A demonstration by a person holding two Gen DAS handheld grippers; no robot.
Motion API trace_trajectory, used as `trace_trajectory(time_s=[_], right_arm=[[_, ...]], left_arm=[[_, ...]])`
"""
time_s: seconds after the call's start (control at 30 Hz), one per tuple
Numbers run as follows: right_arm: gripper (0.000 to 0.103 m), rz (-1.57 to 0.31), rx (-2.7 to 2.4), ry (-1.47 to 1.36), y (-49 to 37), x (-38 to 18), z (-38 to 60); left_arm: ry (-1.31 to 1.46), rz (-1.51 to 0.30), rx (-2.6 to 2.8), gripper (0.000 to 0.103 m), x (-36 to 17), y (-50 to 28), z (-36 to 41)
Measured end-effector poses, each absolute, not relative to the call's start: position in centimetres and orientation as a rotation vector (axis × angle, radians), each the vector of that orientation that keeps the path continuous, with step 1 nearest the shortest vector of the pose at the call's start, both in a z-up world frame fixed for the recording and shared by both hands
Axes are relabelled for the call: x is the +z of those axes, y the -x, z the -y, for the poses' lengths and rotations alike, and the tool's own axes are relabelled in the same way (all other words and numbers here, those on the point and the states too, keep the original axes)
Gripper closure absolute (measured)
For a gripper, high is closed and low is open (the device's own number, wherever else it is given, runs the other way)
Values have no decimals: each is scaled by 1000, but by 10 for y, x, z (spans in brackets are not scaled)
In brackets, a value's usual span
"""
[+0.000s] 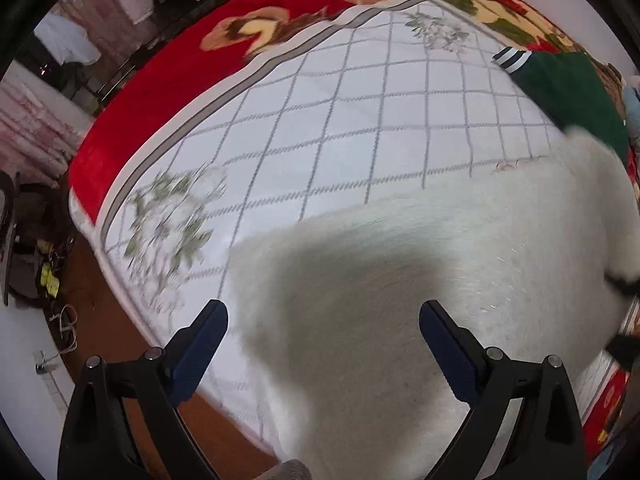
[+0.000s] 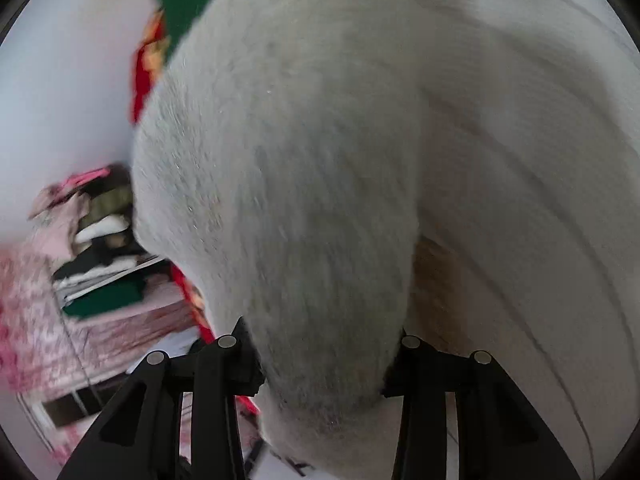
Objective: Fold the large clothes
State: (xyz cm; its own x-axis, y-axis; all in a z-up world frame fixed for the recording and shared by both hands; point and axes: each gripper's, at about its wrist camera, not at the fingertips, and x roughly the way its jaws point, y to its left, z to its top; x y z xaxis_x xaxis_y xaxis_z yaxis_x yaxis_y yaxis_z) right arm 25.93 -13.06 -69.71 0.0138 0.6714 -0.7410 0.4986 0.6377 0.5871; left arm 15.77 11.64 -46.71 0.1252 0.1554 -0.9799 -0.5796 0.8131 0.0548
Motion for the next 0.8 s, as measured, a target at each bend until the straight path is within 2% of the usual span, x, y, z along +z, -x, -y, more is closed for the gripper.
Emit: trace_trajectory(time_s=[0.07,0.27,0.4,0.57,0.6,0.63,0.67,0.73,0.8], right_arm=[[36,-1733,103,-884,-238,-693,153],[36,-1770,114,-608,-229,-641,179],[36,-1667,212,-443,-261,-583,155],[34,-1495,324,-203,-324,-548,95],[30,-1469,351,-146,-336,-547,67],[29,-1461,372,-96,-348,-553,59],[29,-1462,405,-48,-362,-556,38],[29,-1511,502,34,-382,-573,7],[33,-1591,569,129,-387,-596,-14]], left_arm=[[403,-1362,582,5,-467,-141,-118],[511,-1363,606,5,-476,-114,-129],[551,-1315,615,5,-482,-125,-138],[490,-1336,572,7,-516,-168,-140],[482,-1350,560,13,-525,-175,-139],[474,-1362,563,34,-530,-180,-139],[474,-1364,556,41,-535,-184,-139],[450,-1357,574,77,-538,-187,-139],[465,-1342,580,84,-536,-185,-140]])
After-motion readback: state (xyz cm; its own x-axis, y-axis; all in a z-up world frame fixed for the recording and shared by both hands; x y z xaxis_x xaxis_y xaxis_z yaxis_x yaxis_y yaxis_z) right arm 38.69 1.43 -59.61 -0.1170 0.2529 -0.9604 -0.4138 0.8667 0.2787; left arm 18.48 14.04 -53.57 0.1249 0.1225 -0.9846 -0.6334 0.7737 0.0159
